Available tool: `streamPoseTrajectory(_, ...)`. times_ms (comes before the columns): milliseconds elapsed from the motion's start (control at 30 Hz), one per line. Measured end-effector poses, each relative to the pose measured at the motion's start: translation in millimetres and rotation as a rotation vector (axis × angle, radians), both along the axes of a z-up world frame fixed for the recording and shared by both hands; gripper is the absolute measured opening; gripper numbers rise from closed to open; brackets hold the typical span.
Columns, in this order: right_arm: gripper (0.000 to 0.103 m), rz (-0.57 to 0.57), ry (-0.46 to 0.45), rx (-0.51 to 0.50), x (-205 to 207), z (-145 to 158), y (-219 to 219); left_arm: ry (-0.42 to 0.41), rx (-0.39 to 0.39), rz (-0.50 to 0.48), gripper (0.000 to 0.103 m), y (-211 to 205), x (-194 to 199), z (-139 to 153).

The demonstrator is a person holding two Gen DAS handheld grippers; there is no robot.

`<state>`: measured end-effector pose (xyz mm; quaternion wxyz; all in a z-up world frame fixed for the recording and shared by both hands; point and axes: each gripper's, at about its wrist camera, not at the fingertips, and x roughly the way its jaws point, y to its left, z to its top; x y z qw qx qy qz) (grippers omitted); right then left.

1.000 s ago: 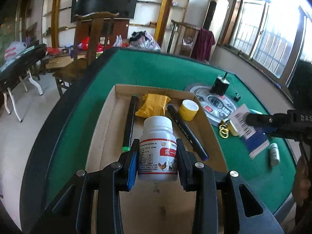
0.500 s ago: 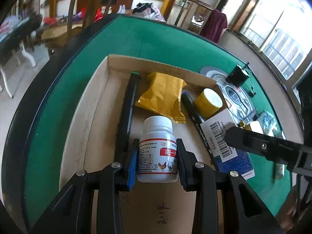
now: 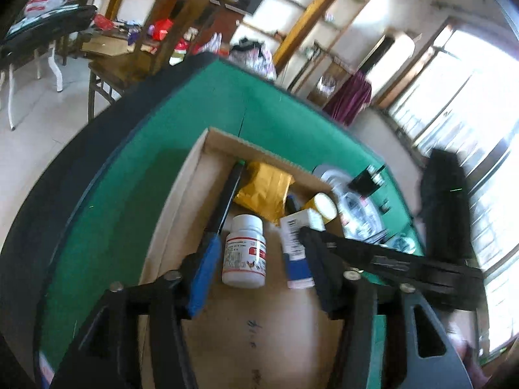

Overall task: Organize objects
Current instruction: 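Lower the bottle and box into the cardboard tray and open both grippers, then move both grippers back over the remaining pile on the table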

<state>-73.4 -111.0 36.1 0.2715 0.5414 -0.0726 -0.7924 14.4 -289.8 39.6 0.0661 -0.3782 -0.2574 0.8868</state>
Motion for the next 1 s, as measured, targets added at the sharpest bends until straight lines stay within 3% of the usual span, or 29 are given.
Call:
streamPoseTrajectory(200,0.044,-0.016,-0.034,0.001,0.9,-3.1,6.8,0.044,0.042,0.058,0.059,-11.2,27.6,12.4)
streamPoseTrajectory(300,0.046,-0.021,0.005,-0.014,8.3,12.4,20.2,0.045,0.076,0.053,0.059,-9.5,34.6,12.0)
streamPoseTrajectory(367,0.052,-0.028,0.057,-0.003,15.4,29.3,33.8,0.046,0.08,0.043,0.059,-4.3,37.9,12.6)
streamPoseTrajectory(533,0.069,-0.069,0.199,0.11,38.3,61.9,91.5,0.032,0.114,-0.03,0.063,18.8,43.3,12.7)
streamPoseTrajectory(700,0.07,-0.2,0.25,0.238,57.5,64.0,170.7,0.004,0.148,-0.168,0.065,61.3,42.3,12.5)
streamPoseTrajectory(800,0.07,-0.303,0.244,0.227,60.5,70.3,225.7,-0.023,0.112,-0.235,0.065,97.1,38.4,14.5)
streamPoseTrajectory(1000,0.073,-0.5,0.229,0.075,54.5,67.3,311.2,-0.032,-0.022,-0.333,0.065,164.6,33.1,22.0)
